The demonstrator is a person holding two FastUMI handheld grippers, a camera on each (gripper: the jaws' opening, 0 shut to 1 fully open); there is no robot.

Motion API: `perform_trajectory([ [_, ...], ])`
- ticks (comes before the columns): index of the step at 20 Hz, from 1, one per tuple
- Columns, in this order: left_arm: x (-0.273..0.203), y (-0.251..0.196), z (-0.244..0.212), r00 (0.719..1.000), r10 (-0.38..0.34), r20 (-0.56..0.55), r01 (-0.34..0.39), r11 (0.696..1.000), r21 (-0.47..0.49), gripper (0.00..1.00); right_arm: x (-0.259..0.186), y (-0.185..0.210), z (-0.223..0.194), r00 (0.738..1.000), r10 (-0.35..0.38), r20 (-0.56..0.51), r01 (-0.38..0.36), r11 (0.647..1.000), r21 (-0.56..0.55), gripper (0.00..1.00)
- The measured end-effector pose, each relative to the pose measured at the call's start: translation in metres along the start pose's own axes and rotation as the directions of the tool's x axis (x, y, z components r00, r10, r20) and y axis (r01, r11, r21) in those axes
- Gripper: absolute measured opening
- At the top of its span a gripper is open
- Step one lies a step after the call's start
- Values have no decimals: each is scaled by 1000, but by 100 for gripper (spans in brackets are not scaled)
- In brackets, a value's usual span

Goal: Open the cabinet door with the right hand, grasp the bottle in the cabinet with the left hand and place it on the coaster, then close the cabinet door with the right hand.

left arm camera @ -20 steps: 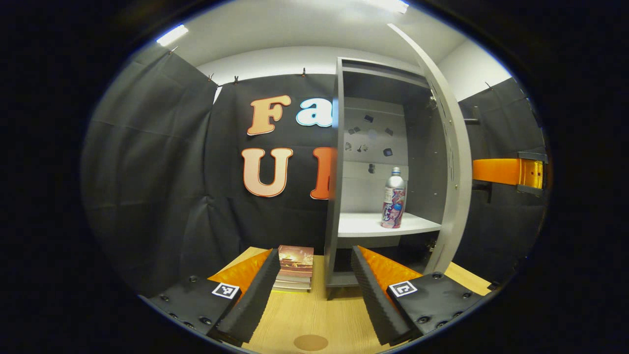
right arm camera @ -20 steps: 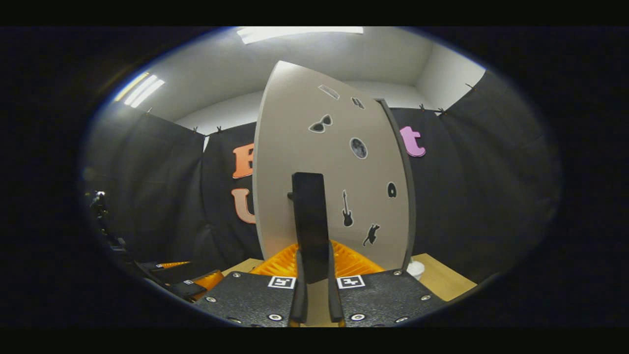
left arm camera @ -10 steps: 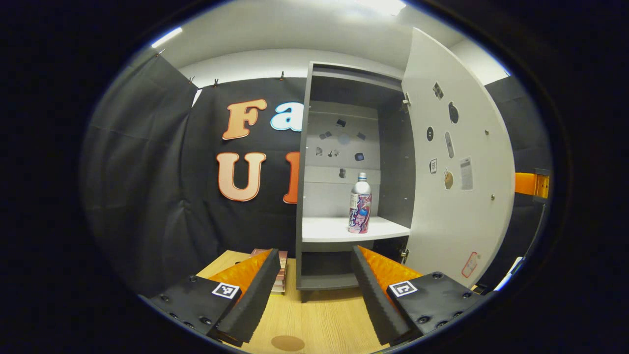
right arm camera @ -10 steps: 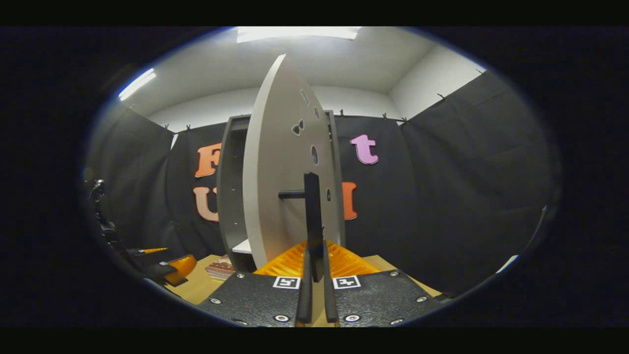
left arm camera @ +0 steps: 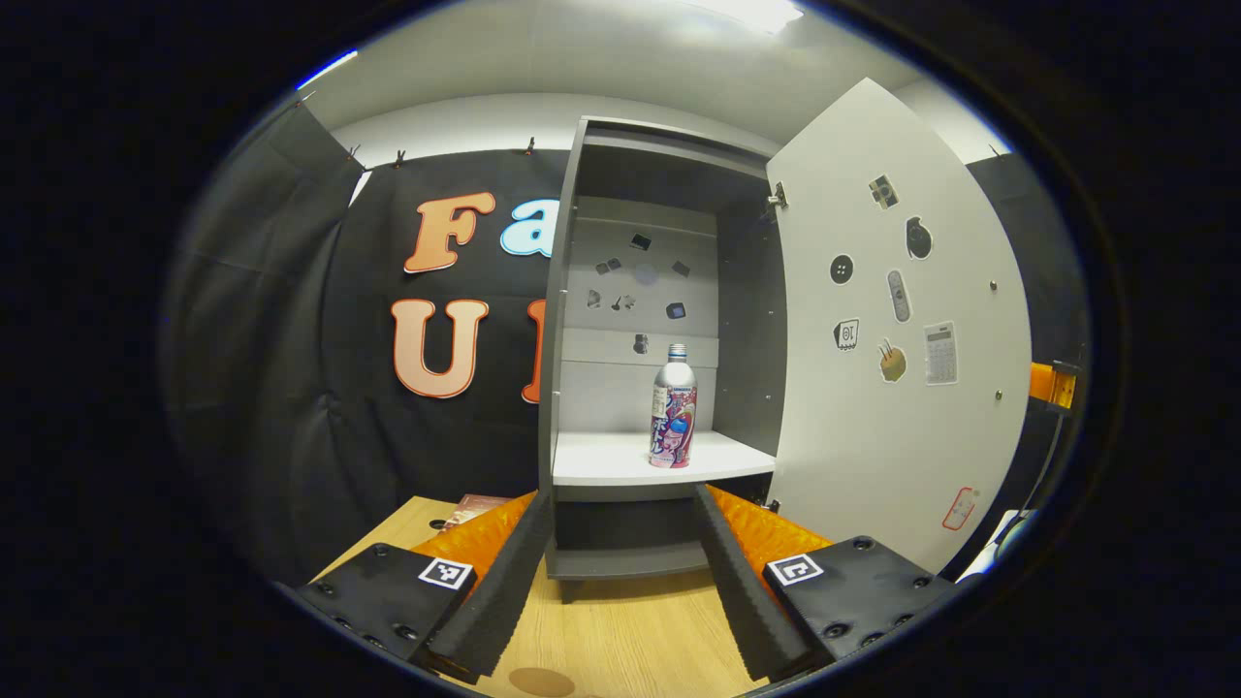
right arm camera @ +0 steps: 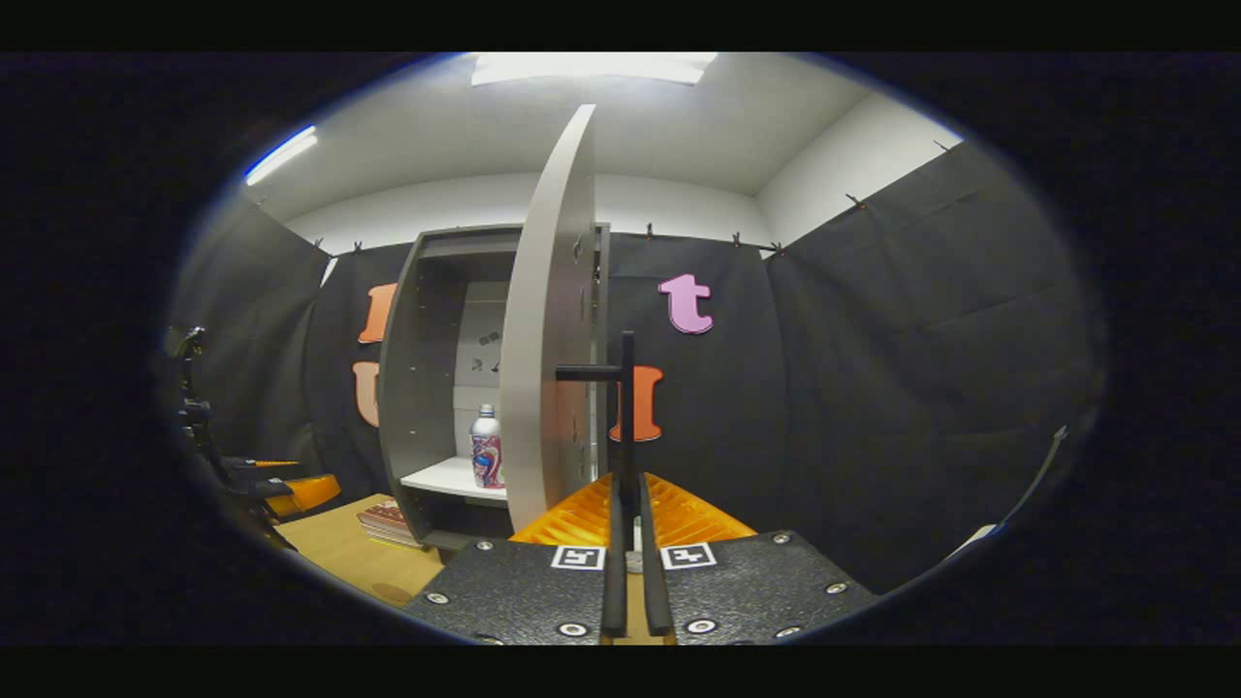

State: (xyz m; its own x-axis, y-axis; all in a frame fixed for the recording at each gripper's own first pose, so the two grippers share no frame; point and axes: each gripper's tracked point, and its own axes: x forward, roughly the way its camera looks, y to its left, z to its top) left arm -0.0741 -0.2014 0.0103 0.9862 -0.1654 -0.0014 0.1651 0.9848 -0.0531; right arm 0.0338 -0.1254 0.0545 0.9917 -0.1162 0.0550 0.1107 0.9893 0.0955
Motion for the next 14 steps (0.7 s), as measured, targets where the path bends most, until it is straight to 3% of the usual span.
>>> perform_trajectory([
  [2,3,-2,0,1000,-11,-2,11,1000,8,95,-4,-3,0,1000,1,-4,-1,1000,-8,12],
  [3,3,-4,-1,1000,-14,-3,14,1000,7,95,-3,-7,1,1000,-6,0,6,1000,-21,10],
  [4,3,-6,1,1000,-18,-2,18,1000,3,96,-5,-11,1,1000,-22,1,23,999,-30,26],
  [5,3,-7,0,1000,-22,-2,22,1000,-1,96,-4,-16,0,999,-43,0,43,998,-35,26],
  [6,4,-9,-1,1000,-26,-4,26,1000,-4,95,-6,-22,-1,998,-68,-3,68,997,-40,36],
  [10,4,-18,0,999,-45,-6,44,999,-13,96,-19,-26,-6,992,-117,-44,114,992,-53,39],
  [11,3,-21,2,999,-46,-3,46,999,-10,96,-22,-26,-5,992,-120,-39,117,991,-65,48],
  [14,1,-25,6,999,-43,8,43,999,0,95,-26,-29,5,991,-131,-4,130,984,-122,53],
])
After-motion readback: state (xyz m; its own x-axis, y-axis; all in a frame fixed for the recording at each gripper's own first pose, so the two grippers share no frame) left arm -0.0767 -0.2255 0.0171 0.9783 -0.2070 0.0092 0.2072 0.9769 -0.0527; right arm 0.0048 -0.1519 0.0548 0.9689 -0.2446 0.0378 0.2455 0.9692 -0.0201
